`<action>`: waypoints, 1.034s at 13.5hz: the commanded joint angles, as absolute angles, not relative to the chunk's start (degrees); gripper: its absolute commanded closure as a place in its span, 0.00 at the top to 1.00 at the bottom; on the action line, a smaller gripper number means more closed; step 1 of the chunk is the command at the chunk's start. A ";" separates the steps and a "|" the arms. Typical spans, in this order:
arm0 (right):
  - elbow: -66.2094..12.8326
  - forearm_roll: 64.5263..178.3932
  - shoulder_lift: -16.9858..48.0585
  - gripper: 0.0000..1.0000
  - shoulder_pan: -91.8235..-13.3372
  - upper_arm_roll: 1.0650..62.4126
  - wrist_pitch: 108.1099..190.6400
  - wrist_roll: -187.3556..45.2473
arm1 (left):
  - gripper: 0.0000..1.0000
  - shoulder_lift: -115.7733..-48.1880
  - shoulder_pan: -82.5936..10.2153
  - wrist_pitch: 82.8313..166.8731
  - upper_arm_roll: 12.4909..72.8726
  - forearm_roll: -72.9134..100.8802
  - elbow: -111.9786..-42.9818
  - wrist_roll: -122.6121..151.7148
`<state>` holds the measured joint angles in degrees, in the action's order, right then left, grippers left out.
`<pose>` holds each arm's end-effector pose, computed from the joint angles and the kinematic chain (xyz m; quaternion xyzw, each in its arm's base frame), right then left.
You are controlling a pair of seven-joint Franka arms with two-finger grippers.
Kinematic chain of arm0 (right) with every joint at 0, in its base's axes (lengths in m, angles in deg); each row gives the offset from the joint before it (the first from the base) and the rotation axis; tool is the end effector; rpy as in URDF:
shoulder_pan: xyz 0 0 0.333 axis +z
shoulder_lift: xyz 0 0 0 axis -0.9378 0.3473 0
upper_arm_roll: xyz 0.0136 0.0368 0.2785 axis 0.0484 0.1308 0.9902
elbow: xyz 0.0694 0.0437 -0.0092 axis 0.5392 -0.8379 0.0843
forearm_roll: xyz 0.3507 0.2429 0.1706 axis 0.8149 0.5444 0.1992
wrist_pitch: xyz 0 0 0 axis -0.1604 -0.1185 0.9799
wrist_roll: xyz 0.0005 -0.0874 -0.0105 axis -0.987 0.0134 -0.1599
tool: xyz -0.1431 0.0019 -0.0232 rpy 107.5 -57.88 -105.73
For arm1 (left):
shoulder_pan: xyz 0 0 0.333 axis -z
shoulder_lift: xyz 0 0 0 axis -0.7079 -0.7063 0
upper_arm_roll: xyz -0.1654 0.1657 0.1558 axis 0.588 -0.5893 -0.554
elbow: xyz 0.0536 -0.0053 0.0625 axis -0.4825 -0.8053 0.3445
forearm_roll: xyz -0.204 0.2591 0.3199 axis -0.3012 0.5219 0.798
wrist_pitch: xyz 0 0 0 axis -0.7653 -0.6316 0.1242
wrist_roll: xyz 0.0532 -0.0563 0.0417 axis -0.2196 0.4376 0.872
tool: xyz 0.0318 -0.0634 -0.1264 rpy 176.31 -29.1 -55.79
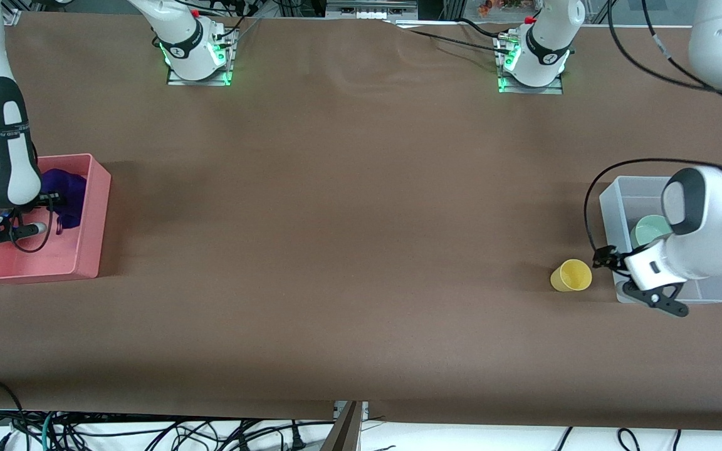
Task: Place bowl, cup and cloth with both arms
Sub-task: 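Release the cloth in the pink bin while the left gripper reaches the cup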
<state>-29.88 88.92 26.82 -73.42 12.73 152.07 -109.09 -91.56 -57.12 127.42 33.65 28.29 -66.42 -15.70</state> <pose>0.5693 -0.3077 0.1110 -0.9790 -0.1227 0.1628 0.0036 0.7277 0.0516 0.1869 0.9807 -0.1926 -0.0299 0.0143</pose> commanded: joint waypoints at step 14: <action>-12.22 80.66 2.46 1.00 -73.46 37.36 118.84 -75.60 | 0.00 -92.33 -56.66 124.79 35.17 27.28 -65.13 -15.10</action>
